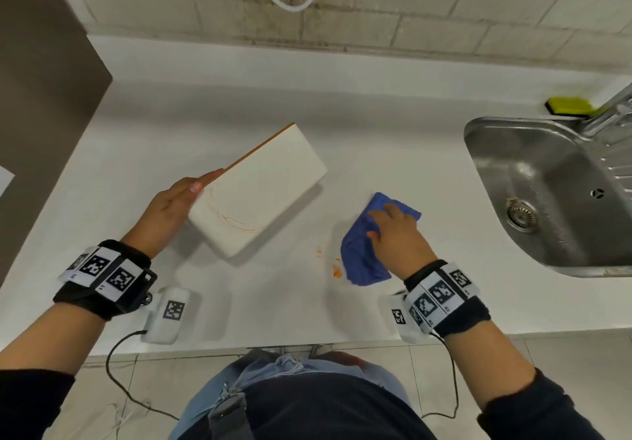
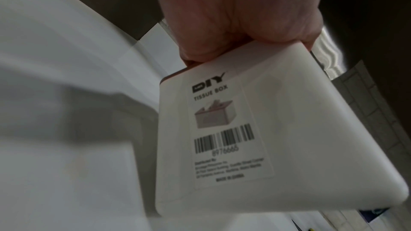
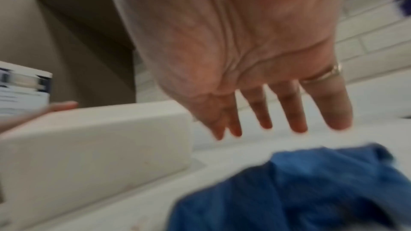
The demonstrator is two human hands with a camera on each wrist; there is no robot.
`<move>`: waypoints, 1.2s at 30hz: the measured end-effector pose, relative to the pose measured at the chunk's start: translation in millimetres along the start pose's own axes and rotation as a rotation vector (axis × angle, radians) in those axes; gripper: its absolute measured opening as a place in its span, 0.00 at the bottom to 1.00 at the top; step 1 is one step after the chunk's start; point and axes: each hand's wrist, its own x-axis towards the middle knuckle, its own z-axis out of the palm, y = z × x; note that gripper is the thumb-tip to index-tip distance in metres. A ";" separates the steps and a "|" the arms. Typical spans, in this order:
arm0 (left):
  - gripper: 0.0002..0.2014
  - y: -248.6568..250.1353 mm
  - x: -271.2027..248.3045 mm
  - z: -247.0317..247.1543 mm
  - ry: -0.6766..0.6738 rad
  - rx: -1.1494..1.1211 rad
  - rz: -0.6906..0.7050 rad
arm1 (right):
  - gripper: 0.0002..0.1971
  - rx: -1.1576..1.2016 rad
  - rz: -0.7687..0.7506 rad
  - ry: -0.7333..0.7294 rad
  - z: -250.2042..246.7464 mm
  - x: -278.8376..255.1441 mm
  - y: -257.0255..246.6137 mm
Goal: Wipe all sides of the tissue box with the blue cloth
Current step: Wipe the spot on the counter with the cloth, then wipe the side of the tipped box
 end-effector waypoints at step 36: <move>0.16 -3.1 0.2 0.5 -0.037 0.001 0.033 | 0.22 0.612 0.080 0.166 26.3 -11.7 2.2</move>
